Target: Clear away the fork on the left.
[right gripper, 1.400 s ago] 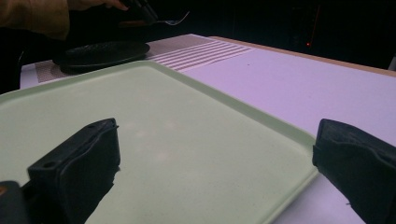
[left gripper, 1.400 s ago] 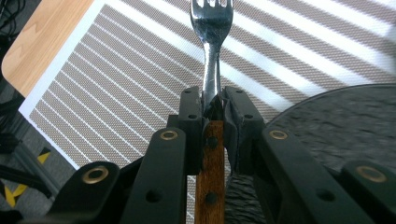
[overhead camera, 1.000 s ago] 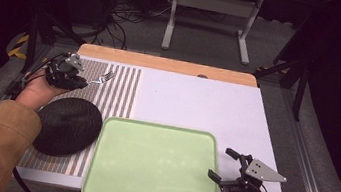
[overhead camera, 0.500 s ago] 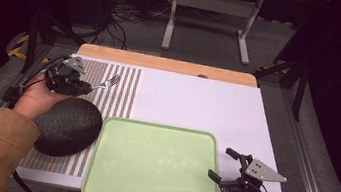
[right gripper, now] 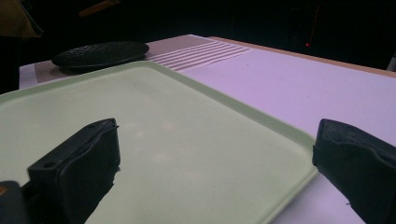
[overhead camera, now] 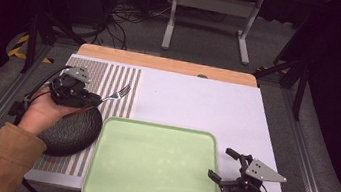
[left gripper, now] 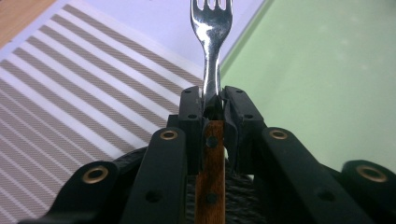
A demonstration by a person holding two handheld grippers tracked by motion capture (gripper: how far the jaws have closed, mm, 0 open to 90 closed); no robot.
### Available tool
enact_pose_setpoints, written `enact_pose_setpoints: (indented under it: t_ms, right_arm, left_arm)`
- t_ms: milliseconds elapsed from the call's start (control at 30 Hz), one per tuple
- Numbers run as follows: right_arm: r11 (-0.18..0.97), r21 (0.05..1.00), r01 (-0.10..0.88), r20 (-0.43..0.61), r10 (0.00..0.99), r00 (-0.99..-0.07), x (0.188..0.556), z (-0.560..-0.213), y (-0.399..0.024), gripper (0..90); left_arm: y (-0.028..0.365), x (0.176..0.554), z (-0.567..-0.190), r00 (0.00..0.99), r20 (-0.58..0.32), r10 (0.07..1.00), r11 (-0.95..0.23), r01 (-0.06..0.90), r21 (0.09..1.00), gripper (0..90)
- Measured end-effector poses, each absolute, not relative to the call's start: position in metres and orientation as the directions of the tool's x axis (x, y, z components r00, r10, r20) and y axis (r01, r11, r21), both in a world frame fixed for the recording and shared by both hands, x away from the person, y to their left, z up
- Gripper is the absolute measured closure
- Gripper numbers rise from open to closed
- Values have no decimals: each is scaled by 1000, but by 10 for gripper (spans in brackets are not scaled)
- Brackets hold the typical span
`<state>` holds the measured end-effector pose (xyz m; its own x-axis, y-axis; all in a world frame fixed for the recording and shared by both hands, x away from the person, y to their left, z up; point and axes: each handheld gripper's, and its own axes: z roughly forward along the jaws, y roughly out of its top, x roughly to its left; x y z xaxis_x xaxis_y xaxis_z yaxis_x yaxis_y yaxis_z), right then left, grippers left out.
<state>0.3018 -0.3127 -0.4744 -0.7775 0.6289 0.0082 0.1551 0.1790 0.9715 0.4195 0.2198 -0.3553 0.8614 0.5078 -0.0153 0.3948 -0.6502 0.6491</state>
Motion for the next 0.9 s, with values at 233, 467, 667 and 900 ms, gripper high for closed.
enact_pose_setpoints:
  t_ms: [233,467,667,900]
  right_arm:
    - [179,972,154,8,626,-779,302,-474,-313,15]
    - [180,972,154,8,625,-780,302,-474,-313,15]
    - [180,972,153,7,625,-780,302,-474,-313,15]
    - [179,972,153,8,623,-782,302,-474,-313,15]
  left_arm:
    - [205,403,-359,880,-52,472,-641,383,665,786]
    - [191,389,-364,892,-99,441,-612,380,694,786]
    - [175,379,-379,902,-150,404,-593,383,708,786]
    - [167,370,-391,907,-171,386,-595,386,705,786]
